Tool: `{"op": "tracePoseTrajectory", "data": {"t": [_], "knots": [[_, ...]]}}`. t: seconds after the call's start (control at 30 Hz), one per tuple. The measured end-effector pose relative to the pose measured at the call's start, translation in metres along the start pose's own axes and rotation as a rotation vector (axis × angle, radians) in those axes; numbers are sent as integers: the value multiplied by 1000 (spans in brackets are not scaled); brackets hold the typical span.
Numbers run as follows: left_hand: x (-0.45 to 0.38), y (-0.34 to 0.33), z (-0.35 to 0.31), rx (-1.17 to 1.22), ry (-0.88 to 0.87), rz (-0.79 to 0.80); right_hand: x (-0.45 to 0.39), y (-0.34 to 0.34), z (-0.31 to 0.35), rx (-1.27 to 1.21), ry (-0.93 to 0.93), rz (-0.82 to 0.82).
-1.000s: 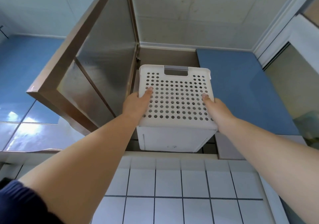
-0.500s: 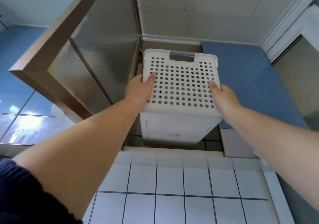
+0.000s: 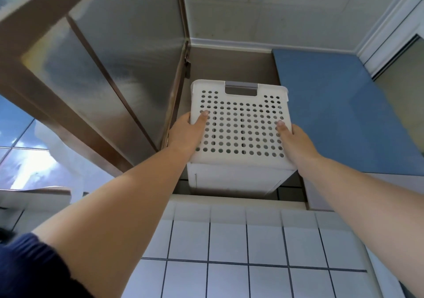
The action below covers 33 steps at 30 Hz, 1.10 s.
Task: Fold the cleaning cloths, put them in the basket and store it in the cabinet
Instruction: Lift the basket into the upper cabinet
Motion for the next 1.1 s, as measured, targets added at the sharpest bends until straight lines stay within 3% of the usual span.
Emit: {"op": "tracePoseTrajectory", "data": {"t": [0.2,0.37,0.63,0.83,1.1], "knots": [[-3,-19,35,40,142,83,-7,-18,-26,5,-106,56],[-1,-30,60,-170,247,92,-4,-30,-52,44,-217,93],[7,-41,85,-96,108,69,10,-40,-81,341,-158,160],[11,-40,111,-212,117,99,18,-53,-100,427,-110,257],[12,-44,117,-376,28,93,25,-60,-108,688,-51,149]]}}
Point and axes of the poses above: each hand's wrist, its own x-axis away from the middle knuckle, its own y-axis out of the back of the hand, z = x × y, the point moved 2 cm from there along -x, towards the middle knuckle
